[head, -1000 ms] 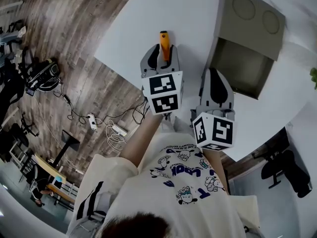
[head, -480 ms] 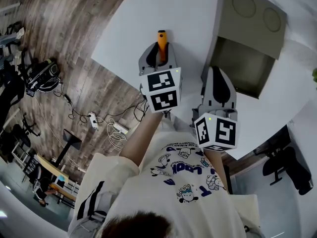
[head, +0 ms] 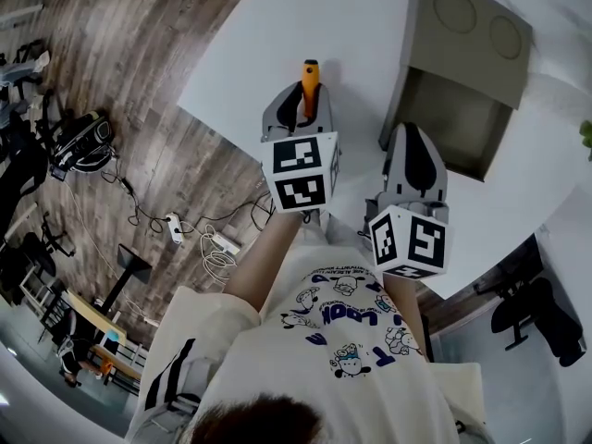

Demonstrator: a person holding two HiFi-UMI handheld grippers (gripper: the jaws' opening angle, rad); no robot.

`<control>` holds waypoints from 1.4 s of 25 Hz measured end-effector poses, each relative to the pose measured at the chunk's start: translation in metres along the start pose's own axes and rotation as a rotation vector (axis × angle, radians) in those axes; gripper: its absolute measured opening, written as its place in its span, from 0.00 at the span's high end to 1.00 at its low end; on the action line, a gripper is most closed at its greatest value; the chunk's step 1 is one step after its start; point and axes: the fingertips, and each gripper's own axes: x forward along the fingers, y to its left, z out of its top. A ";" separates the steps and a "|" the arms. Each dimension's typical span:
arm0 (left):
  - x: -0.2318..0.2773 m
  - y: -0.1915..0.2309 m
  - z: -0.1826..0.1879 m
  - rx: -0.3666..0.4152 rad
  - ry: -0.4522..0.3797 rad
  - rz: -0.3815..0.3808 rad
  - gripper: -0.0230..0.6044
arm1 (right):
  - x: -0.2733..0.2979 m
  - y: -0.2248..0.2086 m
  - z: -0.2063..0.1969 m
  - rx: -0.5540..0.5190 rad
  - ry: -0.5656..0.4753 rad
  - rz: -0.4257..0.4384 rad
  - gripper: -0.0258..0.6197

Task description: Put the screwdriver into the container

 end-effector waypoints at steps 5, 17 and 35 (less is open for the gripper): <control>-0.016 -0.004 0.008 0.011 -0.044 -0.034 0.78 | -0.010 0.004 0.002 -0.010 -0.028 -0.021 0.89; -0.065 0.000 0.016 0.049 -0.156 -0.097 0.78 | -0.042 0.018 -0.003 -0.019 -0.121 -0.079 0.89; -0.146 -0.053 0.026 0.204 -0.256 -0.267 0.78 | -0.145 0.001 0.014 -0.011 -0.290 -0.262 0.89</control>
